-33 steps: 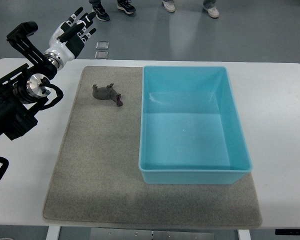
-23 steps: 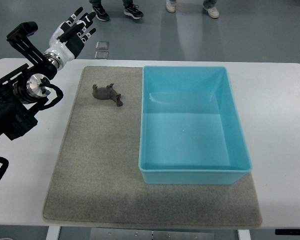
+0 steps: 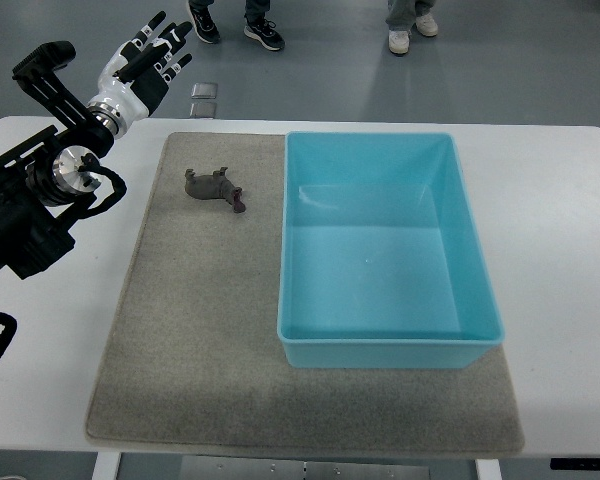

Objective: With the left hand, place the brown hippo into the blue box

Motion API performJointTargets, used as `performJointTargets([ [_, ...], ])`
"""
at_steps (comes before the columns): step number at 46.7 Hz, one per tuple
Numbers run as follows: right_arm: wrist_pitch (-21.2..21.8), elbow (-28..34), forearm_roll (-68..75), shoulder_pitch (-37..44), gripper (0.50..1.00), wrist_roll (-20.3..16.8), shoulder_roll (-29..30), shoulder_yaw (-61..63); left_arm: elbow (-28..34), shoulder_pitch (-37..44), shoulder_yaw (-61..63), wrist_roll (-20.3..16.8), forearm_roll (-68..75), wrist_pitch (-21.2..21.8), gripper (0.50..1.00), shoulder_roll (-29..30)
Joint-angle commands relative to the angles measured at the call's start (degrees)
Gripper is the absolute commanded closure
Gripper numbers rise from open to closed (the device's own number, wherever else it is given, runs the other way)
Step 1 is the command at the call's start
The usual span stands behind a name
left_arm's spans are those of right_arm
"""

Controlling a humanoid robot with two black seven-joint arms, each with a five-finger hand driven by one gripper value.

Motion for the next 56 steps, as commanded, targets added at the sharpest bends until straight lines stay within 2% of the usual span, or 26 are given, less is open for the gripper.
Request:
performJointTargets([
  [1, 0.0, 0.0, 0.0, 0.0, 0.564, 0.0, 0.0, 0.0, 0.0, -0.1, 0.1, 0.0, 0.2, 0.0, 0.500, 0.1],
  [44, 0.0, 0.0, 0.0, 0.0, 0.564, 0.0, 0.0, 0.0, -0.5, -1.5, 1.2, 0.1, 1.2, 0.0, 0.500, 2.0],
  [56, 0.0, 0.0, 0.0, 0.0, 0.564, 0.0, 0.0, 0.0, -1.5, -3.2, 8.8, 0.2, 1.4, -0.9, 0.500, 3.5],
])
